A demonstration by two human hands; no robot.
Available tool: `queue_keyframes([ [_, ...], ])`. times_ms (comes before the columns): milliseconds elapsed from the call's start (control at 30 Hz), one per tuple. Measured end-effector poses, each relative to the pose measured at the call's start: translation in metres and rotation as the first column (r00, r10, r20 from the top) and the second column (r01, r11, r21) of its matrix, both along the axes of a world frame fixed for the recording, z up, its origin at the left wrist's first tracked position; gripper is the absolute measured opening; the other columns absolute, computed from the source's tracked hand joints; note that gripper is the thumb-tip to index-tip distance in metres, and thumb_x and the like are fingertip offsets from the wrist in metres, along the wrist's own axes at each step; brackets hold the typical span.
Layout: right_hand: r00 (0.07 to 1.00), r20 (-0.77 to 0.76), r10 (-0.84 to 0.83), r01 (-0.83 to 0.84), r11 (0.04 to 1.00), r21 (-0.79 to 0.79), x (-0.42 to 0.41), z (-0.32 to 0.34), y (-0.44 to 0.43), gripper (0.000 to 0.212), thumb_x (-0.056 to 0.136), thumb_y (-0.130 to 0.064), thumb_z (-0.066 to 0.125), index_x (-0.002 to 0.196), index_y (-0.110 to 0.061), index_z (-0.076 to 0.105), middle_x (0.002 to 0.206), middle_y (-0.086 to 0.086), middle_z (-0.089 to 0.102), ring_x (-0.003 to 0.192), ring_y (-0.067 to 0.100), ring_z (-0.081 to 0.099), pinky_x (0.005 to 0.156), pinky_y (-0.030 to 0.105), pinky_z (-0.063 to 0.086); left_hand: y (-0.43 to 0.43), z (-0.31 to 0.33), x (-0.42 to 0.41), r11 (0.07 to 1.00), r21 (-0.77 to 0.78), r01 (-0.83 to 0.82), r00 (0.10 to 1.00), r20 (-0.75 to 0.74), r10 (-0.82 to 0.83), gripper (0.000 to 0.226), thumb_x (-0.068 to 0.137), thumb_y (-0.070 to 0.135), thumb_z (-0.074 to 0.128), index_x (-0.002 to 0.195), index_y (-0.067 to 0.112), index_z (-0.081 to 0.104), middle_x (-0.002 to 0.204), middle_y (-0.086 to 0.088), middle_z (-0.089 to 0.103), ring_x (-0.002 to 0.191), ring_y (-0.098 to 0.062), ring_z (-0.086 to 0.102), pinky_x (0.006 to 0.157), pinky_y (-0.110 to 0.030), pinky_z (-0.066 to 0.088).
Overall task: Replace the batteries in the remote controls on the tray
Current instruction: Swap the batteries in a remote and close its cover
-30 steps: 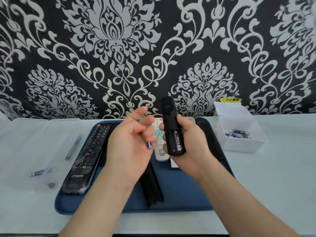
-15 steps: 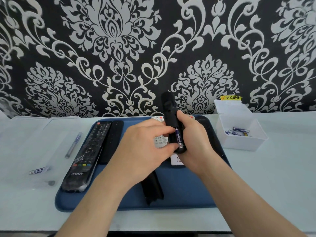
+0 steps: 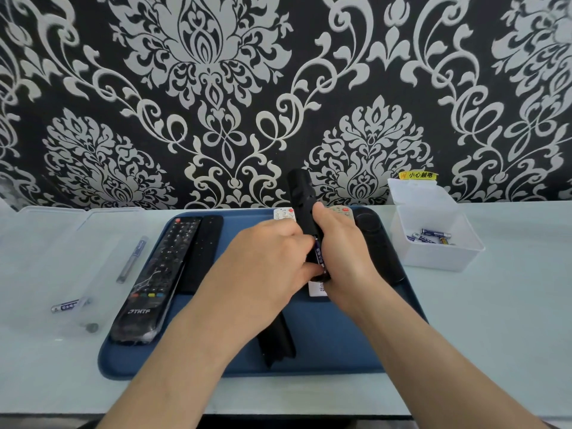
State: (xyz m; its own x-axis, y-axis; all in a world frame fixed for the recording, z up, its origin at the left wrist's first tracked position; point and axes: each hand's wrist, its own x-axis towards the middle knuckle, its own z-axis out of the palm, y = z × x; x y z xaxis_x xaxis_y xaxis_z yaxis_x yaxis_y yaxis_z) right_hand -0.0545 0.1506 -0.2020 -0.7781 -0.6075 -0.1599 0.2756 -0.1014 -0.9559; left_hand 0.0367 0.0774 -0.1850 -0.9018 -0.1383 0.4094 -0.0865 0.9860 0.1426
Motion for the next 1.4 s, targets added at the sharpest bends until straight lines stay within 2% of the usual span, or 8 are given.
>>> queue_keyframes([
  [300, 0.998, 0.026, -0.054, 0.053, 0.998, 0.04, 0.001, -0.001, -0.001, 0.034, 0.102, -0.025, 0.04, 0.076, -0.016, 0.057, 0.065, -0.004, 0.057, 0.072, 0.016, 0.052, 0.065, 0.031, 0.042, 0.004, -0.002, -0.002, 0.995, -0.097, 0.028, 0.999, -0.041, -0.032, 0.015, 0.067, 0.031, 0.068, 0.069, 0.016, 0.07, 0.059, 0.006, 0.059, 0.054, -0.017, 0.06, 0.046, -0.019, 0.031],
  [500, 0.994, 0.103, -0.047, 0.047, 0.999, -0.001, 0.001, -0.002, -0.002, 0.033, 0.102, -0.026, 0.042, 0.078, -0.009, 0.058, 0.081, 0.007, 0.062, 0.08, 0.023, 0.057, 0.077, 0.039, 0.045, 0.006, 0.001, 0.002, 0.993, 0.103, 0.05, 0.996, -0.079, -0.042, 0.012, 0.067, 0.022, 0.061, 0.076, 0.017, 0.066, 0.056, 0.009, 0.048, 0.05, -0.011, 0.037, 0.046, -0.022, 0.03],
  [733, 0.974, 0.215, -0.076, 0.082, 0.997, -0.016, -0.009, -0.003, -0.001, 0.031, 0.101, -0.034, 0.044, 0.091, -0.01, 0.061, 0.067, -0.003, 0.062, 0.06, 0.015, 0.053, 0.055, 0.028, 0.042, 0.008, -0.006, -0.002, 0.955, 0.283, 0.088, 0.98, -0.197, -0.032, 0.019, 0.076, 0.024, 0.053, 0.081, 0.021, 0.071, 0.057, 0.006, 0.052, 0.049, -0.005, 0.034, 0.047, -0.014, 0.028],
  [933, 0.946, 0.313, -0.081, 0.106, 0.992, -0.062, -0.012, -0.005, -0.001, 0.037, 0.102, -0.032, 0.043, 0.077, -0.011, 0.06, 0.072, 0.001, 0.064, 0.07, 0.02, 0.054, 0.071, 0.035, 0.045, 0.009, -0.011, -0.005, 0.977, 0.196, 0.08, 0.96, -0.278, -0.023, 0.012, 0.075, 0.008, 0.059, 0.066, 0.01, 0.067, 0.051, 0.002, 0.044, 0.052, -0.016, 0.036, 0.041, -0.03, 0.035],
  [1033, 0.914, 0.399, -0.068, 0.121, 0.987, -0.108, -0.011, -0.004, 0.001, 0.036, 0.102, -0.028, 0.044, 0.075, -0.01, 0.06, 0.069, 0.004, 0.062, 0.07, 0.019, 0.058, 0.079, 0.037, 0.049, 0.013, -0.013, -0.008, 0.967, 0.239, 0.092, 0.924, -0.381, 0.006, 0.015, 0.075, 0.003, 0.063, 0.074, 0.014, 0.074, 0.051, 0.003, 0.051, 0.05, -0.013, 0.037, 0.043, -0.02, 0.035],
  [1167, 0.958, 0.287, -0.023, 0.056, 0.992, -0.11, -0.008, -0.01, 0.001, 0.034, 0.102, -0.031, 0.042, 0.081, -0.012, 0.06, 0.06, -0.003, 0.067, 0.066, 0.014, 0.067, 0.066, 0.031, 0.054, 0.021, -0.009, -0.01, 0.742, 0.662, 0.108, 0.918, -0.352, 0.18, 0.009, 0.08, 0.016, 0.071, 0.079, 0.024, 0.076, 0.063, 0.01, 0.068, 0.046, -0.01, 0.05, 0.047, -0.015, 0.039],
  [1300, 0.987, 0.161, 0.025, -0.005, 0.993, -0.122, 0.0, -0.007, -0.003, 0.06, 0.081, -0.057, 0.057, 0.127, -0.018, 0.057, 0.131, 0.002, 0.063, 0.117, 0.022, 0.061, 0.101, 0.044, 0.047, 0.022, -0.001, -0.01, 0.342, 0.934, 0.106, 0.931, -0.214, 0.296, 0.005, 0.077, 0.017, 0.076, 0.074, 0.019, 0.073, 0.063, 0.002, 0.071, 0.052, -0.006, 0.062, 0.052, -0.013, 0.044],
  [1400, 0.996, 0.056, 0.075, -0.069, 0.992, -0.108, -0.002, -0.007, 0.002, 0.022, 0.094, -0.039, 0.057, 0.083, -0.021, 0.061, 0.071, -0.01, 0.063, 0.075, 0.015, 0.057, 0.076, 0.033, 0.045, 0.018, 0.001, -0.012, 0.047, 0.993, 0.109, 0.941, -0.119, 0.316, 0.01, 0.085, 0.007, 0.061, 0.086, 0.012, 0.07, 0.061, -0.004, 0.063, 0.043, -0.009, 0.036, 0.039, -0.015, 0.025],
])
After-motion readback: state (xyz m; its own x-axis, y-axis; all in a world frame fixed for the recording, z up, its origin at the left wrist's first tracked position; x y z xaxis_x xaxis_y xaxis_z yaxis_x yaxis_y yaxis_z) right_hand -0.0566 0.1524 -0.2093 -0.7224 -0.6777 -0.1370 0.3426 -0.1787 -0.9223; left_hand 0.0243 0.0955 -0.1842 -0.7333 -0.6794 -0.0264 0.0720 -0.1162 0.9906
